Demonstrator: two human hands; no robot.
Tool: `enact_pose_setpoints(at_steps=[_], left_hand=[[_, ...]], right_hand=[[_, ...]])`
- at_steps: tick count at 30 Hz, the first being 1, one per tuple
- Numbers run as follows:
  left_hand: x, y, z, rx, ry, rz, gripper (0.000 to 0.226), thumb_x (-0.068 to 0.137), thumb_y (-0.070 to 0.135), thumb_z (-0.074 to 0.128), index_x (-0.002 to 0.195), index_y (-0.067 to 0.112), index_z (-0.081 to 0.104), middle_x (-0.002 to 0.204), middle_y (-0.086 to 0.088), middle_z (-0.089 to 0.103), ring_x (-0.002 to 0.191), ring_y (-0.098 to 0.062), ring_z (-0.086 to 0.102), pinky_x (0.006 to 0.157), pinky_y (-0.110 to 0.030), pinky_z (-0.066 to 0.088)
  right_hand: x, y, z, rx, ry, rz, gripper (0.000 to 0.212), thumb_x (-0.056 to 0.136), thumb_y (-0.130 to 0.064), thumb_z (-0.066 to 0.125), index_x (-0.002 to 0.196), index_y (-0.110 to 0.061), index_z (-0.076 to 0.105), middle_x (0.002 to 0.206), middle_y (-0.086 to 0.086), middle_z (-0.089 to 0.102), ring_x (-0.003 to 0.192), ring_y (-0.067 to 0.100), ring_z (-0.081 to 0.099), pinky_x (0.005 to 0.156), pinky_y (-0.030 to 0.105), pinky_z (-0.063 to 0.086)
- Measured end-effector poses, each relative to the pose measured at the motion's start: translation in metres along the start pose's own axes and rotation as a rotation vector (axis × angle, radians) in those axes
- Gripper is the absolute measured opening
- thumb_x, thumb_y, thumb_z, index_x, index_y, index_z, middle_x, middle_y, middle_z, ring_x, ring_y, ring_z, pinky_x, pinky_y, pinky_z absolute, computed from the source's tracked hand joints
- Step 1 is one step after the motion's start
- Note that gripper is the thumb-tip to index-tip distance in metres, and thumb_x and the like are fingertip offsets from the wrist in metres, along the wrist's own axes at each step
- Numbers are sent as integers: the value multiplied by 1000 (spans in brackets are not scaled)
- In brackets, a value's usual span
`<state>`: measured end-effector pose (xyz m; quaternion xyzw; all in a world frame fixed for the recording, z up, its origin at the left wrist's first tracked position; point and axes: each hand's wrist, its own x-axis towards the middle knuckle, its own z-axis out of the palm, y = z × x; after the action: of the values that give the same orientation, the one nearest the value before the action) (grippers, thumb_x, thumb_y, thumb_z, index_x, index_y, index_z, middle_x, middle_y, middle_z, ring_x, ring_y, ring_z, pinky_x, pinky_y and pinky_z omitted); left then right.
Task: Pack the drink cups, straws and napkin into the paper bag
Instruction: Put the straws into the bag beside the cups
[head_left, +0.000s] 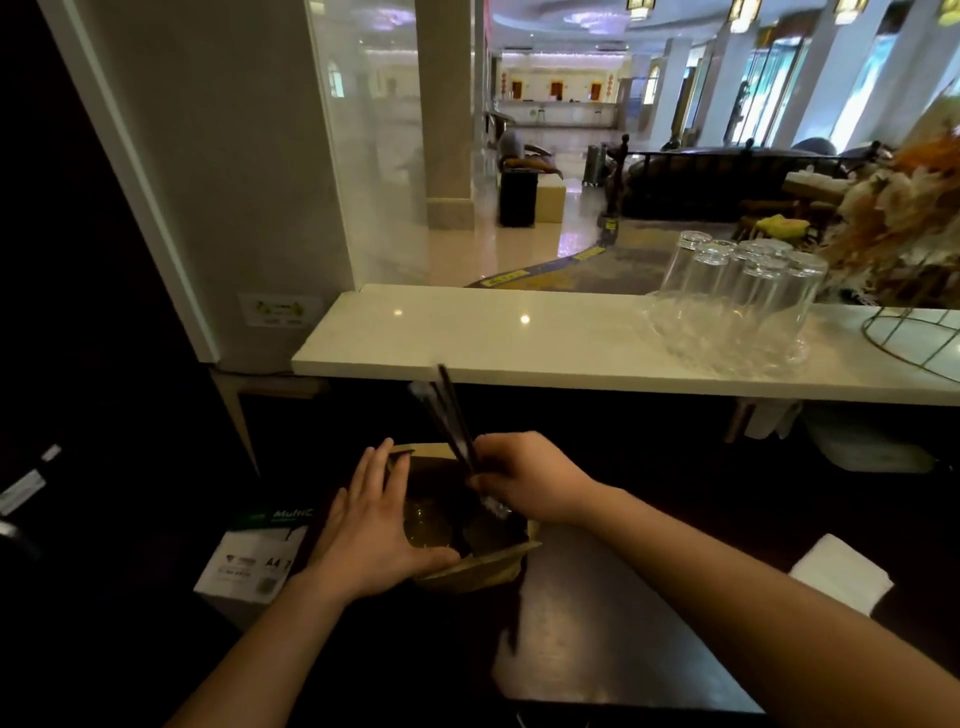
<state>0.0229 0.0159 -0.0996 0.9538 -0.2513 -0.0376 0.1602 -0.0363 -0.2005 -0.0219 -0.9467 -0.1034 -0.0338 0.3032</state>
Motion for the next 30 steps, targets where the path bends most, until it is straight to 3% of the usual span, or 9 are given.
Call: enact_pose_setpoints(at_steps=[4, 12, 17, 22, 27, 30], left_hand=[[3, -11, -3, -18, -51, 22, 141, 45, 96, 55, 153, 30, -9, 155, 18, -34, 139, -6, -32, 120, -51, 8], [6, -31, 2, -57, -38, 37, 146, 36, 99, 56, 147, 42, -20, 147, 29, -41, 139, -3, -33, 115, -52, 15], [7, -25, 3, -42, -41, 41, 145, 38, 97, 58, 147, 42, -20, 150, 26, -39, 138, -4, -34, 115, -51, 13], [2, -24, 2, -30, -44, 54, 144, 43, 92, 62, 148, 38, -20, 149, 24, -41, 138, -6, -35, 114, -50, 10], [1, -24, 3, -12, -40, 62, 143, 46, 91, 62, 150, 34, -18, 150, 21, -41, 138, -8, -37, 115, -50, 8], [-1, -21, 4, -7, -39, 66, 142, 47, 91, 62, 151, 34, -17, 152, 19, -39, 138, -8, -36, 115, -50, 9]], right_hand=[[12, 8, 17, -353, -173, 30, 22, 90, -17, 58, 112, -18, 64, 99, 4, 68, 94, 24, 64, 77, 38, 54], [20, 39, 45, -742, -432, 171, 24, 89, -7, 58, 112, -12, 64, 110, 9, 67, 101, 28, 65, 86, 37, 54], [44, 48, 74, -741, -435, 287, 29, 88, -4, 59, 116, -13, 61, 116, 10, 63, 106, 29, 61, 91, 41, 52], [56, 64, 97, -607, -435, 409, 35, 96, -13, 50, 130, -19, 51, 134, 9, 53, 125, 30, 48, 107, 47, 40], [61, 67, 99, -464, -358, 398, 33, 92, -18, 55, 125, -15, 56, 125, 12, 60, 115, 33, 57, 95, 42, 45], [59, 66, 103, -497, -337, 386, 33, 90, -15, 59, 122, -19, 53, 120, 7, 58, 108, 27, 56, 90, 35, 46]])
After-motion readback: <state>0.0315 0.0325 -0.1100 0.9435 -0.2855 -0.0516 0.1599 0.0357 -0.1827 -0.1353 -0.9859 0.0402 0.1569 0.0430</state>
